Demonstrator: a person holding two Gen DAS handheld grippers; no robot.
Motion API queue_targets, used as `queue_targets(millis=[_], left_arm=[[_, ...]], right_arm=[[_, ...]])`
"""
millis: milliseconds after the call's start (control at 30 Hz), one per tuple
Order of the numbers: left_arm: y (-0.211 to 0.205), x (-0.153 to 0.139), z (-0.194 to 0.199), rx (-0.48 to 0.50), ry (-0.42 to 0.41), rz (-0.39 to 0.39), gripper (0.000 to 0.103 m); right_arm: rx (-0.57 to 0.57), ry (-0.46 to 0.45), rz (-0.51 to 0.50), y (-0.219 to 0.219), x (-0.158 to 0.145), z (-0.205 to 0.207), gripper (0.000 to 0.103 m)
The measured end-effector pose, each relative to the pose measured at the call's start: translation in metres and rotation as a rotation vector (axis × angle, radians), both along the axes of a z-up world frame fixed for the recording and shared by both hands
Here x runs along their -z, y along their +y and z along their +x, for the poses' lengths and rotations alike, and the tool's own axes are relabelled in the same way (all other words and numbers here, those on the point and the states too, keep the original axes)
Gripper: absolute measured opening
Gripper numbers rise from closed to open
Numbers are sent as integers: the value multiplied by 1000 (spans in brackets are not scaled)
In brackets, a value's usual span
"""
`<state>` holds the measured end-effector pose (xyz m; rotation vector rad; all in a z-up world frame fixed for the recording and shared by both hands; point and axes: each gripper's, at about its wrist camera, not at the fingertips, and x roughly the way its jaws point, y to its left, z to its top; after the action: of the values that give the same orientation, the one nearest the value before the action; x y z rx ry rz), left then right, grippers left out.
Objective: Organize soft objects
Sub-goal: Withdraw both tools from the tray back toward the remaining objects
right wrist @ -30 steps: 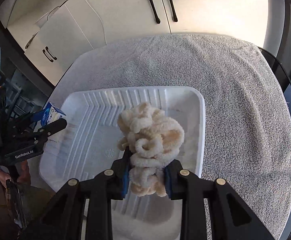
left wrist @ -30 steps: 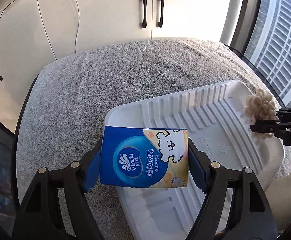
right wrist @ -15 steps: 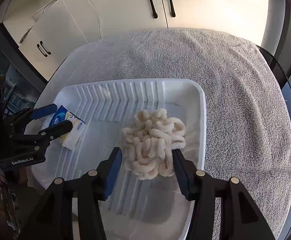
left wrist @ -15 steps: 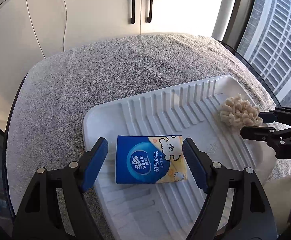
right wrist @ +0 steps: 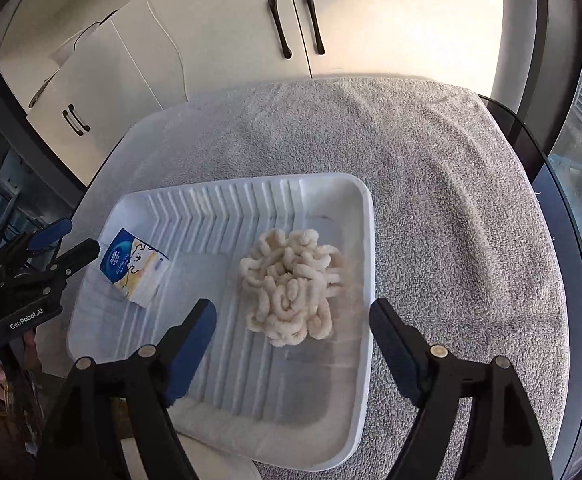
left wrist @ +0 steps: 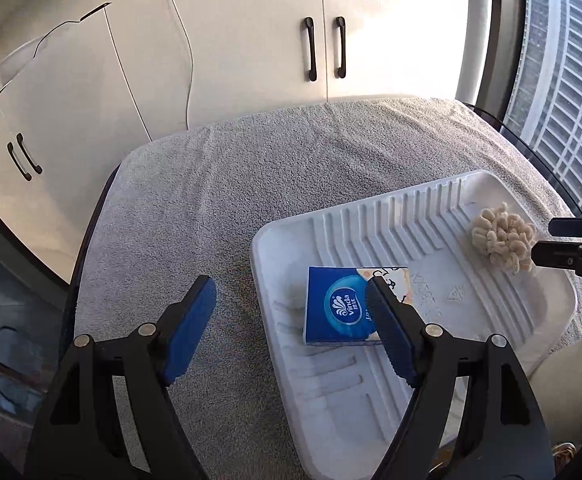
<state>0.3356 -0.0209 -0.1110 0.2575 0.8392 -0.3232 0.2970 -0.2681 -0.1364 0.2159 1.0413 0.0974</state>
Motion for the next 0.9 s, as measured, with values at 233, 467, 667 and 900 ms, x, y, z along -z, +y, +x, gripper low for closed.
queue_targets(millis=[233,467,667,900], left_arm=[[32,-3,-18,-99,-26,4,76],[65,1,-44,-160,-15,1,76],[91,6,-74,-200,7,-14,76],[118,11,-125,-251,4,-43,76]], right_arm=[[80,-10,-17,-28,-4,-22,83],[152,0,-24,-62,-2,-59,83],[181,4,-38,-76,0,-98,83],[194,4,-51,-80,2,-146,83]])
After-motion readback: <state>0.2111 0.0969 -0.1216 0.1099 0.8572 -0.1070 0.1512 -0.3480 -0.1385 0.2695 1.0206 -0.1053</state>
